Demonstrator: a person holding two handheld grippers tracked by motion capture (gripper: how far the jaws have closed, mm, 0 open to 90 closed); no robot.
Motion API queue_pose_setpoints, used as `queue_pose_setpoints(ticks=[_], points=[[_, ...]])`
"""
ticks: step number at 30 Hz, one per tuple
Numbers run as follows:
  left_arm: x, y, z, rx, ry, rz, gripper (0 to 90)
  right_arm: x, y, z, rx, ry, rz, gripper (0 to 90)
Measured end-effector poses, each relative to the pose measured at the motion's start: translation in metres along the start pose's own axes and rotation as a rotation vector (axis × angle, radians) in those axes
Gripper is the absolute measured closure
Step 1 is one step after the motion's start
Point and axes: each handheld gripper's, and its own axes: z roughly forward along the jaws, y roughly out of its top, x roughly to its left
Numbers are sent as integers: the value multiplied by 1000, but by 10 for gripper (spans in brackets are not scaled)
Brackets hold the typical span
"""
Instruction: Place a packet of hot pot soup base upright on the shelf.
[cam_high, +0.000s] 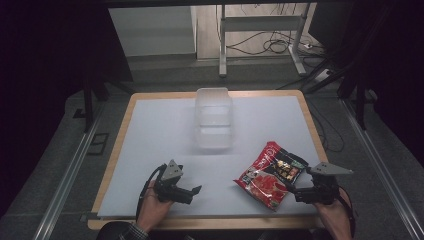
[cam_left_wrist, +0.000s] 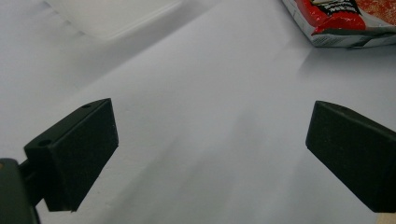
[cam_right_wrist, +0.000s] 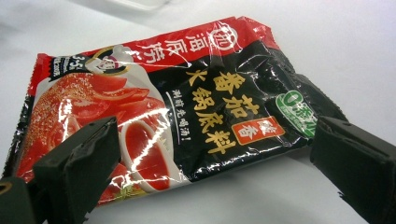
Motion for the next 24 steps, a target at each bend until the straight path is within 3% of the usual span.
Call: queue_pose_setpoints(ticks=[9,14,24], points=[[-6,6,0,-5,-28,-4,19,-1,0,0,1,-9,-7,21],[-12,11,1,-6,-59,5,20,-2,1,-3,-25,-31,-11,23],[-29,23,8,-9,-89,65,84,-3,1,-3,-21,-31,-5,26]])
